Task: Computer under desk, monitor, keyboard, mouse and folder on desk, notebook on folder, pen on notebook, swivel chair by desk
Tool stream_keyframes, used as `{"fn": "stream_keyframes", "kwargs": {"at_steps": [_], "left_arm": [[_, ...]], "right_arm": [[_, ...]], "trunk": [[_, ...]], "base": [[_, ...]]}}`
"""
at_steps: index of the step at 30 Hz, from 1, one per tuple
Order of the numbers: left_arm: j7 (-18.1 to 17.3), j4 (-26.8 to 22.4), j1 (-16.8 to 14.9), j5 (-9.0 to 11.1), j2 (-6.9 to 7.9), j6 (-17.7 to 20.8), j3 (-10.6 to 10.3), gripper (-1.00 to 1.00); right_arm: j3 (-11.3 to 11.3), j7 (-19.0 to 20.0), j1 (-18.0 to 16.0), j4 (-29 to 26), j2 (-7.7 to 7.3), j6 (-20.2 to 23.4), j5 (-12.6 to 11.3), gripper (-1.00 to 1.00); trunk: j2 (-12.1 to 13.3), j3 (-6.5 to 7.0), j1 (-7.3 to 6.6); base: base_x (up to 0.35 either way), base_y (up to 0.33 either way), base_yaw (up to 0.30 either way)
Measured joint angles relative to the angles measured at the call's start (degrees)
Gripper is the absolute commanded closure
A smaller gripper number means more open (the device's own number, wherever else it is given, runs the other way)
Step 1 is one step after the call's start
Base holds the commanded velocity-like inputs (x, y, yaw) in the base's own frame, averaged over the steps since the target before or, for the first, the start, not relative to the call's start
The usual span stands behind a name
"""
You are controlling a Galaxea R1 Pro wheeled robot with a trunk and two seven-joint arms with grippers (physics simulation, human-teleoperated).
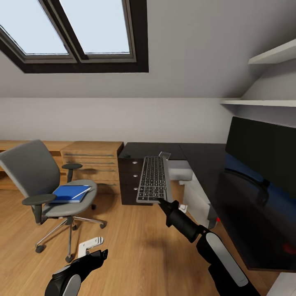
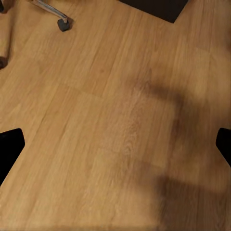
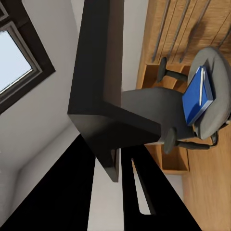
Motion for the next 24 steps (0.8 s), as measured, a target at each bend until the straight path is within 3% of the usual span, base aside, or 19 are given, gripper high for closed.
{"fn": "stream_keyframes", "kwargs": {"at_steps": [17, 21, 23, 24], "left_arm": [[0.04, 0.10, 0.00, -0.18, 0.02, -0.19, 0.01, -1.00], [0.11, 0.10, 0.00, -0.18, 0.01, -0.21, 0.00, -1.00], [0.14, 0.10, 0.00, -0.18, 0.01, -0.24, -0.04, -1.00], [0.16, 0.10, 0.00, -0.18, 0.01, -0.26, -0.07, -1.00]], "right_arm": [[-1.20, 0.23, -0.01, 0.56, -0.08, 0.10, 0.06, 1.00], [-1.22, 0.26, 0.01, 0.54, -0.78, 0.10, 0.02, 1.00], [-1.21, 0.27, 0.01, 0.54, -1.05, 0.13, -0.40, 1.00], [-1.30, 0.23, 0.00, 0.55, -1.57, 0.18, -2.12, 1.00]], "trunk": [[0.00, 0.00, 0.00], [0.00, 0.00, 0.00], [0.00, 0.00, 0.00], [0.00, 0.00, 0.00]], "base": [[0.000, -0.270, 0.000], [0.000, -0.267, 0.000], [0.000, -0.268, 0.000], [0.000, -0.267, 0.000]]}}
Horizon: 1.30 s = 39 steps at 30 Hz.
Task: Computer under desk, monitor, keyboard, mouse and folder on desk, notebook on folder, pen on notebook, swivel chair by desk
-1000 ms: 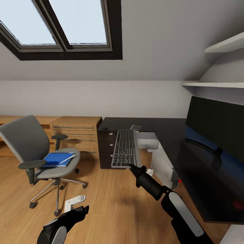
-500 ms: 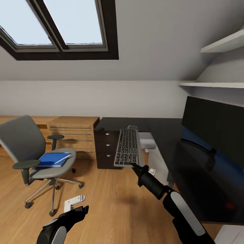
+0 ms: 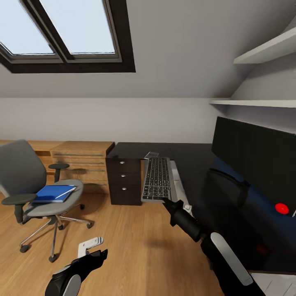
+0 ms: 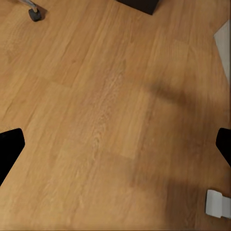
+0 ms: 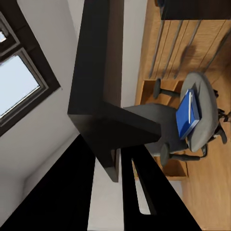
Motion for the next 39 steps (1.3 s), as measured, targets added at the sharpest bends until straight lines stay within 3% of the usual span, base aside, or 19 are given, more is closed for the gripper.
{"fn": "stream_keyframes", "kwargs": {"at_steps": [3, 4, 5, 12, 27, 39], "left_arm": [[0.01, 0.00, 0.00, 0.00, -0.02, 0.02, -0.01, -1.00], [0.07, 0.27, 0.00, 0.02, 0.00, 0.06, -0.02, -1.00], [0.08, 0.35, 0.01, 0.01, 0.00, 0.06, -0.01, -1.00], [0.18, 0.52, 0.00, 0.00, 0.00, 0.06, -0.01, -1.00], [0.19, 0.61, 0.00, 0.00, 0.00, 0.07, 0.03, -1.00], [0.06, 0.78, 0.00, 0.09, -0.01, 0.09, -0.01, -1.00]], "right_arm": [[-1.32, -0.05, -0.02, 0.13, -0.45, 0.03, -0.99, 1.00], [-3.68, -0.25, 0.02, 1.17, -0.59, 0.05, -1.00, 1.00], [-4.56, -0.24, -0.01, 1.18, -0.60, 0.05, -1.41, 1.00], [-7.05, -0.36, 0.01, 3.48, -0.55, 0.23, -1.24, 1.00], [-8.18, -0.44, -0.25, 7.67, -1.00, 0.84, -0.98, 1.00], [-8.18, -0.37, -0.35, 8.15, -1.79, 3.54, 0.57, 1.00]], "trunk": [[0.00, 0.00, 0.00], [0.01, 0.00, 0.00], [0.00, 0.00, 0.00], [0.00, 0.00, 0.00], [0.00, 0.00, 0.00], [0.00, 0.00, 0.00]], "base": [[0.000, -0.267, 0.000], [0.000, -0.273, 0.000], [0.000, -0.280, 0.000], [0.000, -0.293, 0.000], [0.000, -0.244, 0.000], [0.000, -0.031, 0.000]]}}
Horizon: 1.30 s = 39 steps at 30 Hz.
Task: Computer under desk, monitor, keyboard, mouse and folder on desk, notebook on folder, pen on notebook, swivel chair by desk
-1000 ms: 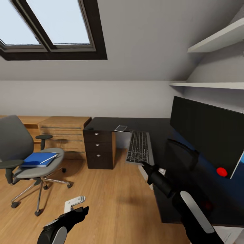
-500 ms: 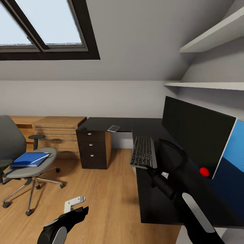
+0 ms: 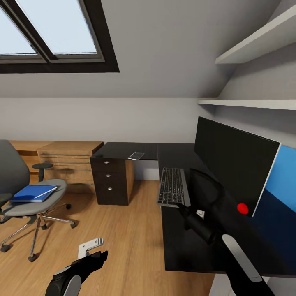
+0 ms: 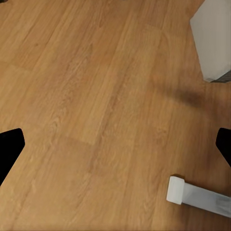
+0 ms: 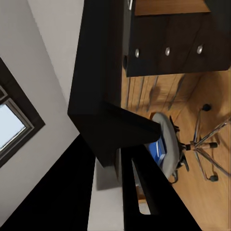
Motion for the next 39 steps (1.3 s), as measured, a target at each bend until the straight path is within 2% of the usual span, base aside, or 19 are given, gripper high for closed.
{"fn": "stream_keyframes", "kwargs": {"at_steps": [8, 14, 17, 34, 39], "left_arm": [[-0.09, 0.00, 0.00, -0.01, 0.00, 0.00, 0.00, -1.00], [-0.12, 0.00, 0.00, 0.00, 0.00, 0.00, 0.00, -1.00], [-0.14, 0.01, 0.00, 0.00, 0.00, 0.00, 0.00, -1.00], [-0.21, 0.18, 0.00, 0.04, 0.00, 0.00, 0.00, -1.00], [-0.21, 0.63, 0.00, 0.01, 0.00, 0.00, 0.00, -1.00]], "right_arm": [[-0.01, 0.02, -0.08, 0.96, -1.27, 0.18, 0.27, 1.00], [0.08, 0.06, -0.17, 1.38, -3.23, 0.58, 0.09, 1.00], [0.21, -0.03, -0.17, 1.33, -3.69, 2.07, 0.01, 1.00], [0.08, 0.71, -0.17, 2.13, -3.70, 3.05, 1.57, 1.00], [0.11, 0.66, -0.18, 2.75, -3.71, 3.03, 1.17, 1.00]], "trunk": [[0.00, 0.00, 0.00], [0.00, 0.00, 0.00], [0.00, 0.00, 0.00], [0.00, 0.00, 0.00], [0.00, 0.00, 0.00]], "base": [[0.000, 0.000, 0.000], [0.000, 0.000, 0.000], [0.000, 0.000, 0.000], [0.000, 0.000, 0.000], [0.000, 0.000, 0.000]]}}
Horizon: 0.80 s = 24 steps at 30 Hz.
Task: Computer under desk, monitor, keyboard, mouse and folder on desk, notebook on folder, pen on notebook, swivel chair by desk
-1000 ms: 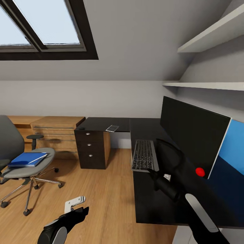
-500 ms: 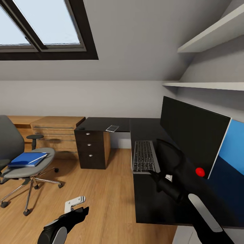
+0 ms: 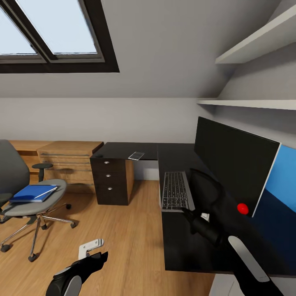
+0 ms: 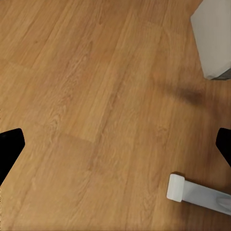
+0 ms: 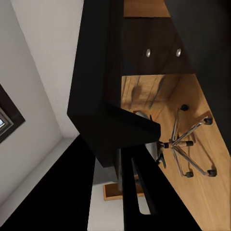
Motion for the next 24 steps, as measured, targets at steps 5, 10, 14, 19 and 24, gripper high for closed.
{"fn": "stream_keyframes", "kwargs": {"at_steps": [5, 10, 14, 19, 24], "left_arm": [[0.06, 0.18, 0.00, 0.01, -0.03, -0.01, 0.00, -1.00], [0.15, 0.25, 0.00, 0.07, -0.01, 0.00, 0.00, -1.00], [0.20, 0.25, 0.00, 0.08, 0.00, 0.01, 0.00, -1.00], [0.08, 0.39, 0.00, 0.08, -0.07, 0.00, 0.00, -1.00], [-0.06, 0.50, 0.00, 0.01, -0.09, -0.05, -0.01, -1.00]], "right_arm": [[0.05, 0.05, 0.00, 0.12, 0.02, 0.01, 0.03, 1.00], [0.12, 0.10, 0.00, 0.47, -0.06, 0.18, 0.18, 1.00], [0.12, 0.14, 0.00, 1.35, -0.03, 0.19, 0.12, 1.00], [0.20, 0.28, -0.02, 3.02, 0.17, -0.15, -1.68, 1.00], [0.12, 1.58, -0.02, 4.04, 0.18, -0.12, -1.98, 1.00]], "trunk": [[0.00, 0.00, 0.00], [0.00, 0.00, 0.00], [0.00, 0.00, 0.00], [-0.01, 0.01, 0.00], [-0.01, 0.01, 0.00]], "base": [[0.000, 0.000, 0.000], [0.000, 0.000, 0.000], [0.000, 0.000, 0.000], [0.000, 0.000, 0.000], [0.000, 0.000, 0.000]]}}
